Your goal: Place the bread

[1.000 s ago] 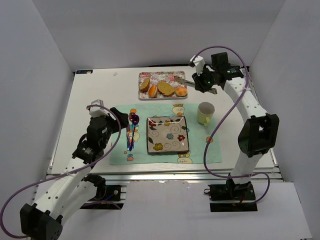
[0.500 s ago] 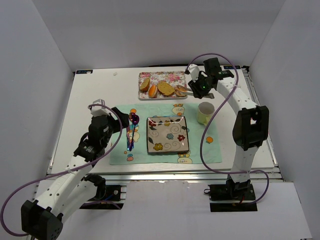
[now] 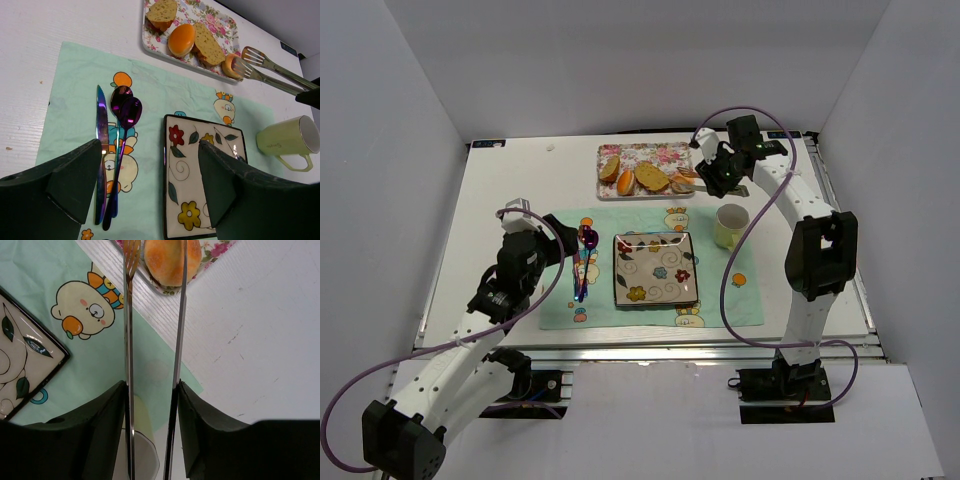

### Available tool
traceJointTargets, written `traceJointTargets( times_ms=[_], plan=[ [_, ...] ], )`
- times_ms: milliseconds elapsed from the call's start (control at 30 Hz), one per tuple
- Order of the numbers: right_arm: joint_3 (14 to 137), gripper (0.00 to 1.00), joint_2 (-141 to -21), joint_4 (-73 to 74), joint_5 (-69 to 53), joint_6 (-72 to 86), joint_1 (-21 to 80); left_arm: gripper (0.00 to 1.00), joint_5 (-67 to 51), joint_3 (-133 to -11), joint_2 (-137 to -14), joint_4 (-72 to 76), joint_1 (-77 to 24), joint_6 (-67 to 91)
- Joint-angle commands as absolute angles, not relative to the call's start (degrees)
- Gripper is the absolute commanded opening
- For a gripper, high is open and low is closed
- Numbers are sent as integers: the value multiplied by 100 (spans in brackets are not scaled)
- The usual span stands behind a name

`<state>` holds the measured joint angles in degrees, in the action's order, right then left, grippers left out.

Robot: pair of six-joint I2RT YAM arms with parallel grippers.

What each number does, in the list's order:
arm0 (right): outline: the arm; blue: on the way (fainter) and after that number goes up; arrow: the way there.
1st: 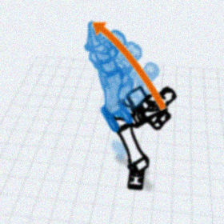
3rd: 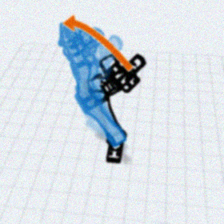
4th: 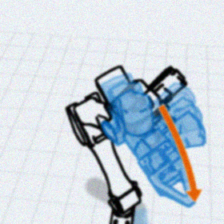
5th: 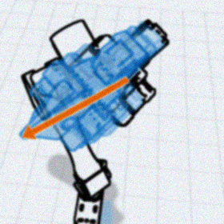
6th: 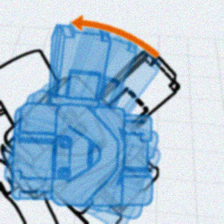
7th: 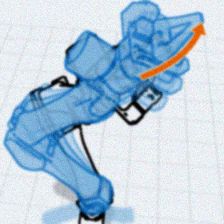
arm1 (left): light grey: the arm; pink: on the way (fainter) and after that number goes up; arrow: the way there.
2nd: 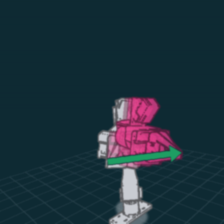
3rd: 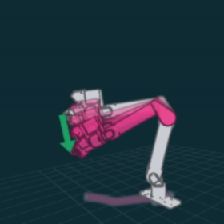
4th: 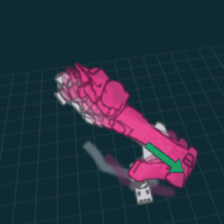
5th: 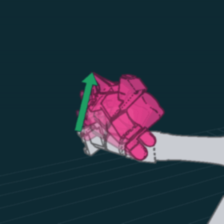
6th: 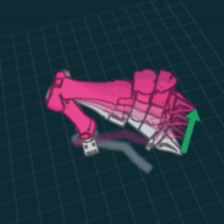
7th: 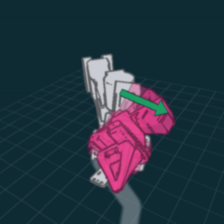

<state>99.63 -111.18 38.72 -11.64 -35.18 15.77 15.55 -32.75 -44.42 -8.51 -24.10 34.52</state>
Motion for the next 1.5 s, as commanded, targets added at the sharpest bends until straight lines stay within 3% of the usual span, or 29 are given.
traceJointTargets(
  times_ms=[0, 1233, 1467],
  plan=[
    [9958, 50, -10977, 3604, -1116, -3577, 1600, 87, 1494, -3322, -4430, -721, -2399, 3445],
    [9888, 54, -11346, 3480, -334, -3691, 1863, 87, 1564, -3322, -4333, -791, -2399, 3428],
    [9949, 50, -11443, 3577, -299, -3709, 1916, 87, 1582, -3296, -4289, -774, -2399, 3463]
  ],
)
